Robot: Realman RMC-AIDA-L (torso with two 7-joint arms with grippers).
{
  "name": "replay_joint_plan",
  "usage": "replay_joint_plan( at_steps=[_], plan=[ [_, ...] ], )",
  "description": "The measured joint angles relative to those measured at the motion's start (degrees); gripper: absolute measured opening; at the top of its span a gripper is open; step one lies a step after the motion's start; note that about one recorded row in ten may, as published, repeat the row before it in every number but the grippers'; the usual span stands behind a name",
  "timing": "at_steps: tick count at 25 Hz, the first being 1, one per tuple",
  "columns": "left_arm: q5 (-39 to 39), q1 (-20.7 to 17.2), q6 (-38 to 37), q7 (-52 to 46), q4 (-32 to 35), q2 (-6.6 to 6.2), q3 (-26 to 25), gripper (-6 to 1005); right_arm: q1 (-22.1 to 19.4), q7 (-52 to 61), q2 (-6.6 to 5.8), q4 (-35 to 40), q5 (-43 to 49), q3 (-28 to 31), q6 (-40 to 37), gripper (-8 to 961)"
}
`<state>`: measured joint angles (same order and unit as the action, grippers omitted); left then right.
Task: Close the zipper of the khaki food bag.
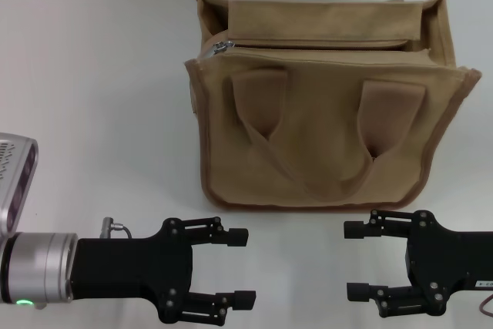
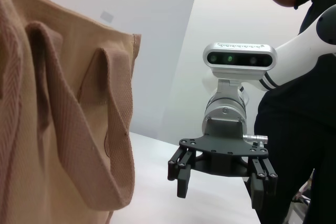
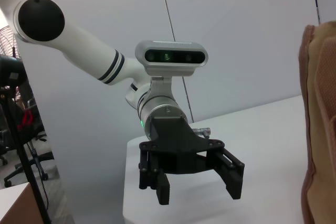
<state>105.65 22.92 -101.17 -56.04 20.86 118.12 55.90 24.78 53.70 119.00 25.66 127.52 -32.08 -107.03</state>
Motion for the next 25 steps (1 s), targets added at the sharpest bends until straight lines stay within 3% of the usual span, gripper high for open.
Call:
replay_joint_plan(
  at_steps=[25],
  plan=[
    [0.0,-0.2,0.0,-0.3,0.3,0.00,0.0,795,0.0,0.0,0.00,0.0,0.0,0.1,-0.4,767]
  ],
)
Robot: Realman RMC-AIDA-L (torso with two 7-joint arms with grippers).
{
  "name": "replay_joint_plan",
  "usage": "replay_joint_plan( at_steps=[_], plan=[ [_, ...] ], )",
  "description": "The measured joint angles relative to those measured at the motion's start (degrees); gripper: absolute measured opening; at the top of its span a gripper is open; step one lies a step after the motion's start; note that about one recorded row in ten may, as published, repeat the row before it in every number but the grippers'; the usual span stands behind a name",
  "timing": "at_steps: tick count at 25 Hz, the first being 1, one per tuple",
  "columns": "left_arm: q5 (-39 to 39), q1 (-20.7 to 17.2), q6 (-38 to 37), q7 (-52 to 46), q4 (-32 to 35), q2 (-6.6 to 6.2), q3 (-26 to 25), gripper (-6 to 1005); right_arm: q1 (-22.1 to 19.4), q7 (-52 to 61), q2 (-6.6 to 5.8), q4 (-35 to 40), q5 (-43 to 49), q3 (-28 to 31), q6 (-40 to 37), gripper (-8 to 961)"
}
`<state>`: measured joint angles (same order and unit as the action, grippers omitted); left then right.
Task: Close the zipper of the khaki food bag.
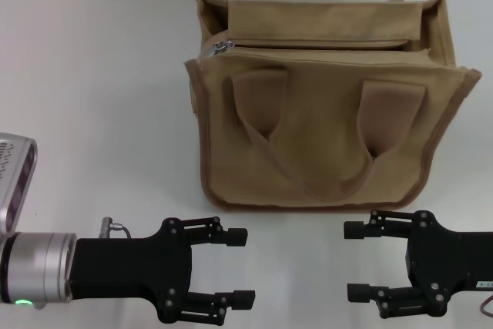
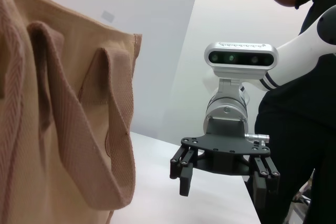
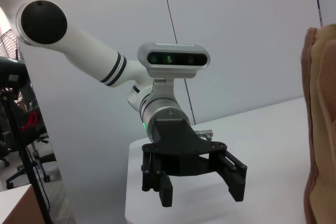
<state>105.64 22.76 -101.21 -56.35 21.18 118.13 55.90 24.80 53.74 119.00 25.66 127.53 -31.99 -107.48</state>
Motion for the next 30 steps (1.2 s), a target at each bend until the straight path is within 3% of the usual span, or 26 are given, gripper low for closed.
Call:
replay_joint_plan(
  at_steps=[10,13,20,25,30],
  plan=[
    [-0.5,0.6,-3.9,-0.1,0.5,-0.07,-2.8,795,0.0,0.0,0.00,0.0,0.0,0.1,0.1,767],
    [-0.5,1.2,-6.7,-0.1,0.5,-0.09,-6.5,796,0.1,0.1,0.00,0.0,0.0,0.3,-0.1,766],
    [-2.2,2.1,-9.9,0.6,-0.5,0.33,-21.0,796,0.1,0.1,0.00,0.0,0.0,0.4,0.0,766],
    [-15.1,1.5,-9.6,3.7,-3.9,0.38,-24.1,796,0.1,0.0,0.00,0.0,0.0,0.4,0.1,766],
    [-20.7,0.8,-5.8,4.9,-3.9,0.41,-24.2,796,0.2,0.0,0.00,0.0,0.0,0.4,0.2,766]
  ],
)
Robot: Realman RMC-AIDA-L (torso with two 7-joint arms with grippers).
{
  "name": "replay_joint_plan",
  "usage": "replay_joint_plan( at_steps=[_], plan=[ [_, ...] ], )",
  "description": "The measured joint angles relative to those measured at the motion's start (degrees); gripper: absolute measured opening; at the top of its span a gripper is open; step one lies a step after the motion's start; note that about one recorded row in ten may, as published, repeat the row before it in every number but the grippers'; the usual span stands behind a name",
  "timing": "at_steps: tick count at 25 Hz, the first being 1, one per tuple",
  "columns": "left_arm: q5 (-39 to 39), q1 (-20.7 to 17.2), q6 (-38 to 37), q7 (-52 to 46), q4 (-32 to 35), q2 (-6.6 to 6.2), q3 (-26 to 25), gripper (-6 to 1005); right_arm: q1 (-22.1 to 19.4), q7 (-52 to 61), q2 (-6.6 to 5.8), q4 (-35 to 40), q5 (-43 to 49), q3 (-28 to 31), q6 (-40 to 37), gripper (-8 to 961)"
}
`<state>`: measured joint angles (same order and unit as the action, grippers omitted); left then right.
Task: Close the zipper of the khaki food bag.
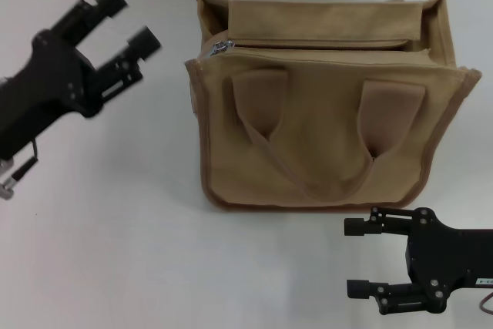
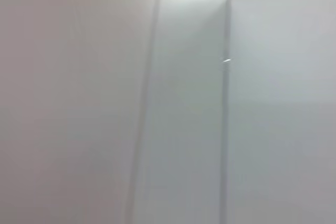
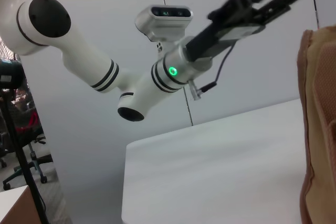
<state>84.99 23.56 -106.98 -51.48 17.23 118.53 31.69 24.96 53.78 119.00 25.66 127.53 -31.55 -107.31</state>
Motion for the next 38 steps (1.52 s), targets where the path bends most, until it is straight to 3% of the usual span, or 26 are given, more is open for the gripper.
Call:
replay_joint_plan(
  at_steps=[7,9,19,29,38],
  plan=[
    [2.0,-0.3,12.2,2.6,1.7,-0.99,1.7,795,-0.1,0.0,0.00,0.0,0.0,0.0,0.0,766],
    [6.5,-0.4,13.7,4.3,2.7,-1.17,2.1,795,-0.1,0.0,0.00,0.0,0.0,0.0,0.0,765],
    [12.3,0.6,16.0,6.7,4.4,-0.27,2.6,796,0.0,0.3,-0.09,0.0,0.0,0.0,0.1,765],
    [11.7,3.6,20.4,9.3,3.0,0.24,2.3,795,-0.1,0.6,-0.09,0.0,0.0,0.0,0.0,765],
    [6.0,3.4,21.6,12.9,1.9,0.22,2.3,796,-0.2,0.8,-0.09,0.0,0.0,0.0,-0.2,764]
  ],
)
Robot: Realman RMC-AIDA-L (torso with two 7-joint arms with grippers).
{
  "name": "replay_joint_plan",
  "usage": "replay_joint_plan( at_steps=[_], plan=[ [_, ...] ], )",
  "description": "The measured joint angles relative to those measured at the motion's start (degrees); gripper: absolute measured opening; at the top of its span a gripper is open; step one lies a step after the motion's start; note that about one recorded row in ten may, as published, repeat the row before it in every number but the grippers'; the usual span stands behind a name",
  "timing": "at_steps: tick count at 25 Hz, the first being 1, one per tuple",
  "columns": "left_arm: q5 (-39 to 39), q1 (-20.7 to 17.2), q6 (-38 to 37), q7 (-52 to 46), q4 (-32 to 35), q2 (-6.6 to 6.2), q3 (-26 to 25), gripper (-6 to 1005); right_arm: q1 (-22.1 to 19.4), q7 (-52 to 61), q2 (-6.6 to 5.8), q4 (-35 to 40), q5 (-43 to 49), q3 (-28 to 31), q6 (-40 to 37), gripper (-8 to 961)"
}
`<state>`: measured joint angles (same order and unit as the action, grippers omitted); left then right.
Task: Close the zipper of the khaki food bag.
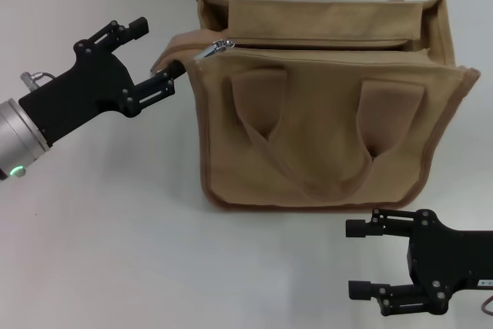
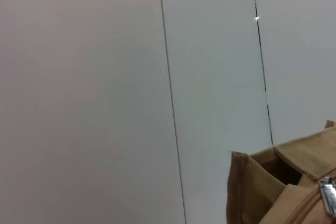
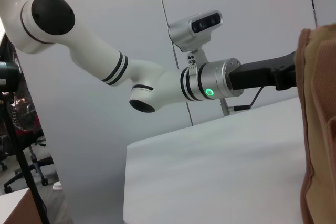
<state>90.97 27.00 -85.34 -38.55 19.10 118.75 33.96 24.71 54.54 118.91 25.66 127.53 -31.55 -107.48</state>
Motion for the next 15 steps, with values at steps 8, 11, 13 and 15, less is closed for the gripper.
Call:
replay_joint_plan(
  at_steps=[8,11,13,15],
  plan=[
    [0.0,-0.1,-1.0,3.7,-0.2,0.03,0.2,796,0.2,0.7,0.00,0.2,0.0,0.1,0.0,764],
    [0.0,0.0,-1.0,3.8,-0.2,0.03,0.3,788,0.2,0.7,0.00,0.3,-0.1,0.2,-0.1,764],
    [0.0,0.0,-1.0,3.8,0.0,0.01,0.3,783,0.2,0.7,0.00,0.3,-0.1,0.2,-0.1,764],
    [0.0,0.0,-1.1,3.9,0.2,-0.04,0.3,704,0.3,0.7,0.00,0.3,-0.1,0.2,-0.1,764]
  ],
)
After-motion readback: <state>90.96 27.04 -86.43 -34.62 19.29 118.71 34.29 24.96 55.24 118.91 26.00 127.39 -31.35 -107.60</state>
